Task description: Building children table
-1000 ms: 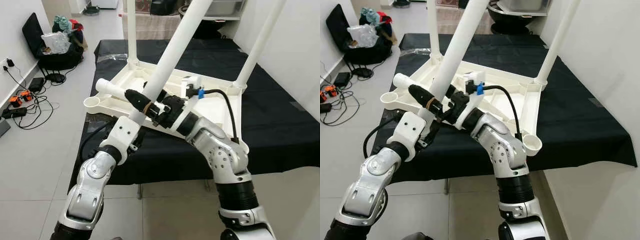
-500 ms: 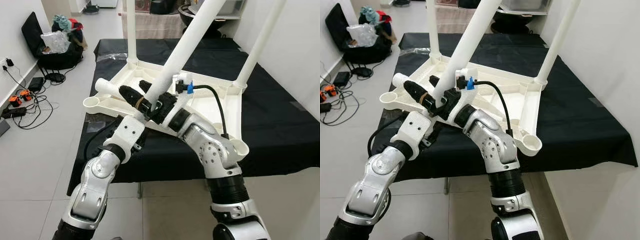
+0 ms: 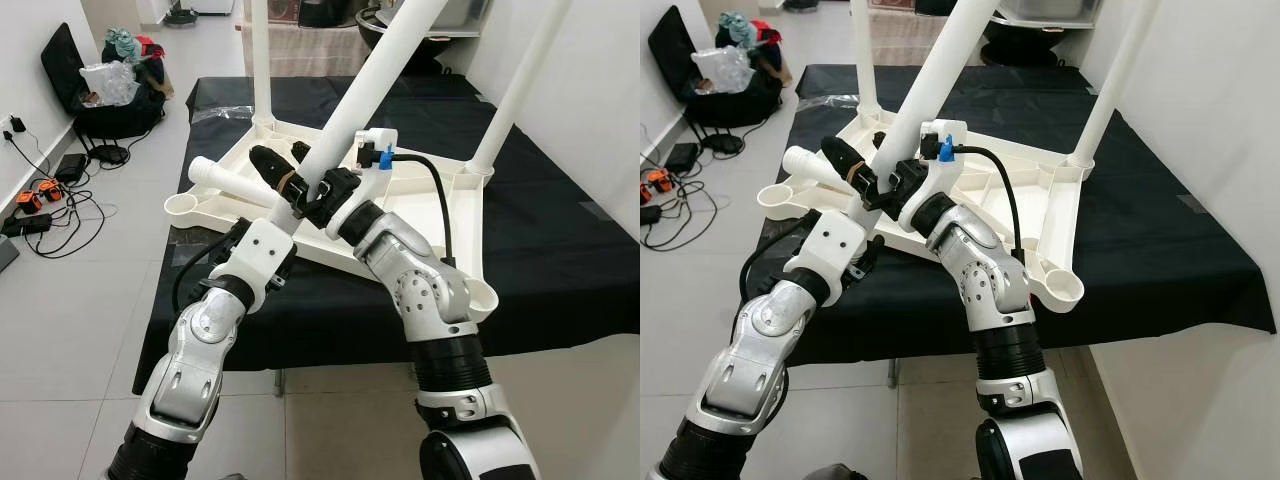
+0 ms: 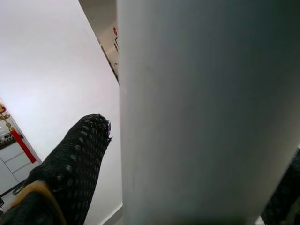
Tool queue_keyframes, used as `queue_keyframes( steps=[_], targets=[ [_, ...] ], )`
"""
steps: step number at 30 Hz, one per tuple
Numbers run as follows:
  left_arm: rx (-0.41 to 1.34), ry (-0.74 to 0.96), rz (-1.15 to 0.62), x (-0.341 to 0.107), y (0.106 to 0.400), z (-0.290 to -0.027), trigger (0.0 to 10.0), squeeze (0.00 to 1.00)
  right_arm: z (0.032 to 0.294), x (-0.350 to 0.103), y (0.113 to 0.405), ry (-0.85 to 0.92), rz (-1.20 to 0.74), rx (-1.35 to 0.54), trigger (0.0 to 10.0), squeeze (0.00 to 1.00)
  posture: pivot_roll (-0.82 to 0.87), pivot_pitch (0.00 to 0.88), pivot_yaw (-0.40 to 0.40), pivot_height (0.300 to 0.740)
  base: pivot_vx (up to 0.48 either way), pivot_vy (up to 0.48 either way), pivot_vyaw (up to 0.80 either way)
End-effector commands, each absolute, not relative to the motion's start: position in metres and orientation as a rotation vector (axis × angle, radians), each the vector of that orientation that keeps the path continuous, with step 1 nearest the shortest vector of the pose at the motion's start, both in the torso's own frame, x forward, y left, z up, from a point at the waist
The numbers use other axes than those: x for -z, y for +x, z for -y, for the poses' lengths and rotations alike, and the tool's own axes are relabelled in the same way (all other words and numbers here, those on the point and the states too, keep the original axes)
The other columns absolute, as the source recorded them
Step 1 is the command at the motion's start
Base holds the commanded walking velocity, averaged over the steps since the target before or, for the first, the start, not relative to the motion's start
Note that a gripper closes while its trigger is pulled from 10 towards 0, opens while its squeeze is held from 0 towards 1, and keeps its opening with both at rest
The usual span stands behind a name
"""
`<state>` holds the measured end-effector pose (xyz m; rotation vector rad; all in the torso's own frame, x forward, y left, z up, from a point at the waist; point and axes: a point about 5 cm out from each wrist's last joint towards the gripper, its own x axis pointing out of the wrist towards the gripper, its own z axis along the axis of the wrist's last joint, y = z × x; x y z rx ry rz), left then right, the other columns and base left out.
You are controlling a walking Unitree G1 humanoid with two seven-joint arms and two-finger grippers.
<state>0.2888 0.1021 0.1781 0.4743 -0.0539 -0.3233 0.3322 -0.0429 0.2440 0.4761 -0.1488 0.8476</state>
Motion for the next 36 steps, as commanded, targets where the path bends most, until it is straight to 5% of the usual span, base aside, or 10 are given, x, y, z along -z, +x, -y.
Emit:
queue_keyframes(
  steps=[1, 3, 4, 26, 27, 28, 34, 35, 36],
  targets=[
    [0.377, 0.494, 0.071, -0.178, 0.287, -0.095, 10.0, 0.0, 0.038, -0.247, 0.332, 0.472, 0.156, -0.859, 10.0, 0.0, 0.02, 0.057, -0.052, 0.74, 0.0, 0.0, 0.0],
    [0.376, 0.497, 0.071, -0.177, 0.287, -0.096, 10.0, 0.0, 0.037, -0.246, 0.332, 0.471, 0.155, -0.86, 10.0, 0.0, 0.03, 0.058, -0.053, 0.74, 0.0, 0.0, 0.0],
    [0.378, 0.498, 0.071, -0.177, 0.287, -0.095, 10.0, 0.0, 0.037, -0.246, 0.332, 0.472, 0.156, -0.858, 0.0, 0.0, 0.02, 0.06, -0.051, 0.74, 0.0, 0.0, 0.0],
    [0.359, 0.495, 0.064, -0.176, 0.29, -0.097, 10.0, 0.0, 0.033, -0.25, 0.331, 0.486, 0.179, -0.87, 0.0, 0.0, 0.02, 0.058, -0.049, 0.74, 0.0, 0.0, 0.0],
    [0.348, 0.478, 0.06, -0.175, 0.291, -0.098, 10.0, 0.67, 0.033, -0.25, 0.331, 0.487, 0.179, -0.869, 0.0, 0.0, 0.02, 0.058, -0.049, 0.74, 0.0, 0.0, 0.0],
    [0.342, 0.456, 0.053, -0.175, 0.291, -0.099, 10.0, 1.0, 0.033, -0.25, 0.331, 0.487, 0.179, -0.868, 0.0, 0.0, 0.02, 0.058, -0.049, 0.74, 0.0, 0.0, 0.0],
    [0.317, 0.466, 0.053, -0.177, 0.293, -0.103, 10.0, 1.0, 0.035, -0.251, 0.332, 0.487, 0.187, -0.86, 0.0, 0.0, 0.02, 0.055, -0.048, 0.74, 0.0, 0.0, 0.0],
    [0.329, 0.474, 0.047, -0.176, 0.293, -0.103, 10.0, 0.66, 0.036, -0.251, 0.333, 0.486, 0.189, -0.855, 0.0, 0.0, 0.03, 0.056, -0.046, 0.74, 0.0, 0.0, 0.0],
    [0.329, 0.474, 0.047, -0.176, 0.293, -0.103, 10.0, 0.66, 0.036, -0.251, 0.333, 0.486, 0.189, -0.855, 0.0, 0.0, 0.03, 0.056, -0.046, 0.74, 0.0, 0.0, 0.0]
  ],
)
